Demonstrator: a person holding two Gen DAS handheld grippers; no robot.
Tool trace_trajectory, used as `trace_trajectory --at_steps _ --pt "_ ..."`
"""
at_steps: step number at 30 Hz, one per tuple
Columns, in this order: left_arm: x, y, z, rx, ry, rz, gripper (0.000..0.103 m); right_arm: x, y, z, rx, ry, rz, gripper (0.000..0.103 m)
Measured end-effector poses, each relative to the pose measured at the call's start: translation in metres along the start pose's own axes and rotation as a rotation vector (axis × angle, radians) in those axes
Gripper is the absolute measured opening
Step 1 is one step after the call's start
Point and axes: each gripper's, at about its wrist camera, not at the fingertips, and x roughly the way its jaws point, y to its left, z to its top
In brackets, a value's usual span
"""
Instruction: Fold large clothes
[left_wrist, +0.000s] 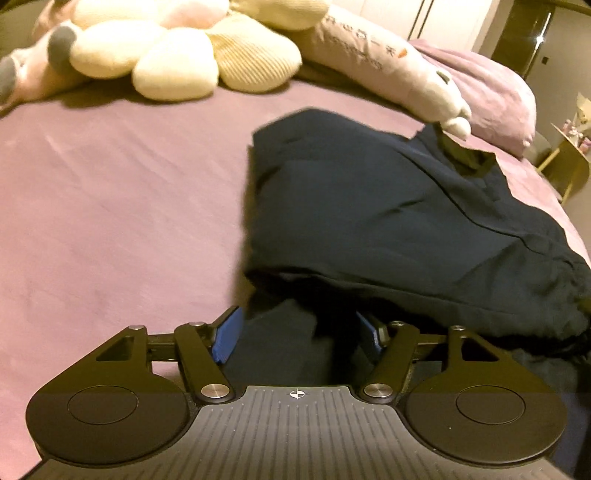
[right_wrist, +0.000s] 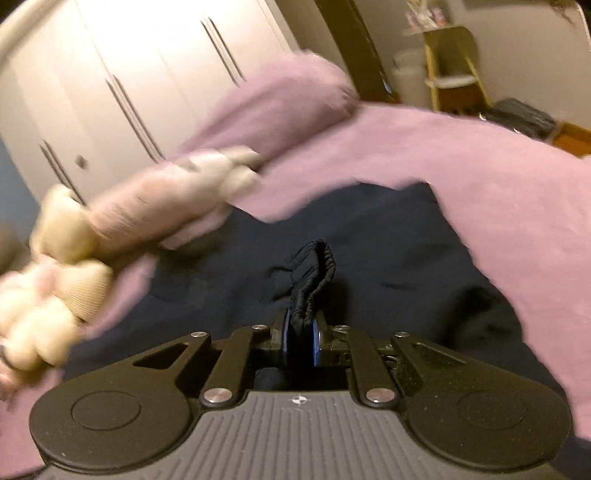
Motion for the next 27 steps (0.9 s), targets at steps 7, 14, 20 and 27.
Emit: trace_trajectory --at_steps 7,14,20,27 --pt "0.003 -0.003 -0.002 0.012 0.005 -0.002 0.07 -0.006 -0.043 -0.01 0.208 0.053 0.196 0.057" --pt "0.003 -0.008 0.0 0.015 0.012 0.013 0.07 0.006 -0.032 -0.011 0.204 0.102 0.233 0.054" --pt "-0.004 -0.012 0.005 0.039 -0.019 0.039 0.071 -0.016 0.0 0.004 -0.002 -0.029 0.129 0.016" --pt "0.003 -0.001 0.006 -0.007 0.025 0.079 0.071 0.009 -0.015 0.014 -0.088 0.034 -0.057 0.024"
